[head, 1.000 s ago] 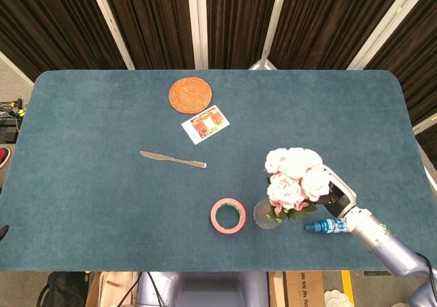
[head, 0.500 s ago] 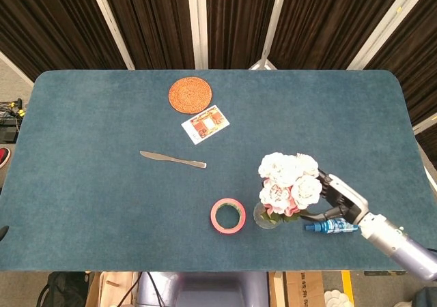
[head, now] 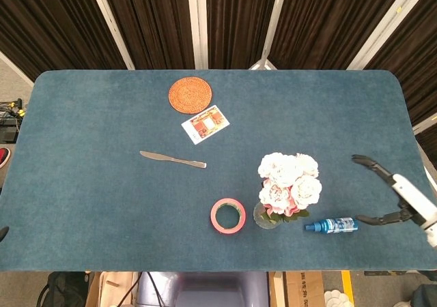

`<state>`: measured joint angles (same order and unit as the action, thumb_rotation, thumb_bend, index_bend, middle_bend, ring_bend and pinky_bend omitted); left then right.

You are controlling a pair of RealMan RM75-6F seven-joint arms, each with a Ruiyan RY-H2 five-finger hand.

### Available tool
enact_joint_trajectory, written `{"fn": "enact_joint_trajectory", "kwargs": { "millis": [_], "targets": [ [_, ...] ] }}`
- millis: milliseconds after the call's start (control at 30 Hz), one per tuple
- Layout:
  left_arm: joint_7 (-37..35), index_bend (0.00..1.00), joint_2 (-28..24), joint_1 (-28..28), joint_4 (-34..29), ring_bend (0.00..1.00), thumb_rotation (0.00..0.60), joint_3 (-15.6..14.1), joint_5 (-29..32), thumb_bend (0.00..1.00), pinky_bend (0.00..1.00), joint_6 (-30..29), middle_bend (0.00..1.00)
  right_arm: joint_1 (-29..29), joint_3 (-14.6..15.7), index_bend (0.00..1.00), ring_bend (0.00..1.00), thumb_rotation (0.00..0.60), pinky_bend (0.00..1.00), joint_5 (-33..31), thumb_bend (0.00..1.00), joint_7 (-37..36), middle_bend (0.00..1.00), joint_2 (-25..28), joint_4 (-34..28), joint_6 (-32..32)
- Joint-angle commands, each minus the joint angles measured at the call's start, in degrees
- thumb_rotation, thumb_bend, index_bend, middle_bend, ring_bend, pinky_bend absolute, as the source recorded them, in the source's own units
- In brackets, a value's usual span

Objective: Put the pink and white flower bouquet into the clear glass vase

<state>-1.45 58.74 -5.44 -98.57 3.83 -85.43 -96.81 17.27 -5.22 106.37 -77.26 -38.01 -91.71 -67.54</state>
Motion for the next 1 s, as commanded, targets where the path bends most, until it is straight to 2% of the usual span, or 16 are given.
{"fn": "enact_joint_trajectory", "kwargs": {
  "millis": [33, 133, 333, 533, 767, 1000],
  "targets": [
    [-0.4, 0.10, -0.1, -0.2, 0.1, 0.00, 0.600, -0.1, -0.2, 0.22, 0.05, -0.4, 0.00, -7.9, -0.7, 0.14, 0.04, 0.600, 0.02, -12.3, 0.04, 28.1, 0.09, 0.2, -3.3, -6.0],
    [-1.0, 0.10, -0.3, -0.3, 0.2, 0.00, 0.600, -0.2, -0.3, 0.22, 0.05, -0.4, 0.00, -9.0, 0.5, 0.14, 0.00, 0.600, 0.00, -13.4, 0.04, 37.8, 0.09, -0.4, -5.5, -5.5],
    [-2.3, 0.10, -0.7, -0.6, 0.6, 0.00, 0.600, -0.1, -0.3, 0.22, 0.05, -0.8, 0.00, -12.9, 0.1, 0.14, 0.00, 0.600, 0.00, -15.6, 0.04, 61.9, 0.05, -10.8, -6.4, -14.4],
    [-2.7, 0.10, -0.6, -0.6, 0.9, 0.00, 0.600, 0.0, -0.4, 0.22, 0.05, -1.0, 0.00, -14.2, 0.7, 0.11, 0.00, 0.600, 0.00, -15.8, 0.04, 76.8, 0.04, -18.9, -3.9, -17.6],
    [-3.1, 0.10, -0.8, -0.4, 0.9, 0.00, 0.600, 0.1, 0.3, 0.22, 0.05, -0.2, 0.00, -15.0, -0.5, 0.08, 0.00, 0.600, 0.00, -19.0, 0.04, 84.2, 0.01, -23.2, -3.6, -20.0],
    [-4.6, 0.10, -1.3, -0.3, 1.3, 0.00, 0.600, 0.4, 1.0, 0.22, 0.05, 0.3, 0.00, -15.3, -1.0, 0.08, 0.00, 0.600, 0.00, -19.8, 0.03, 85.0, 0.01, -23.8, -3.7, -21.2]
  ]
}}
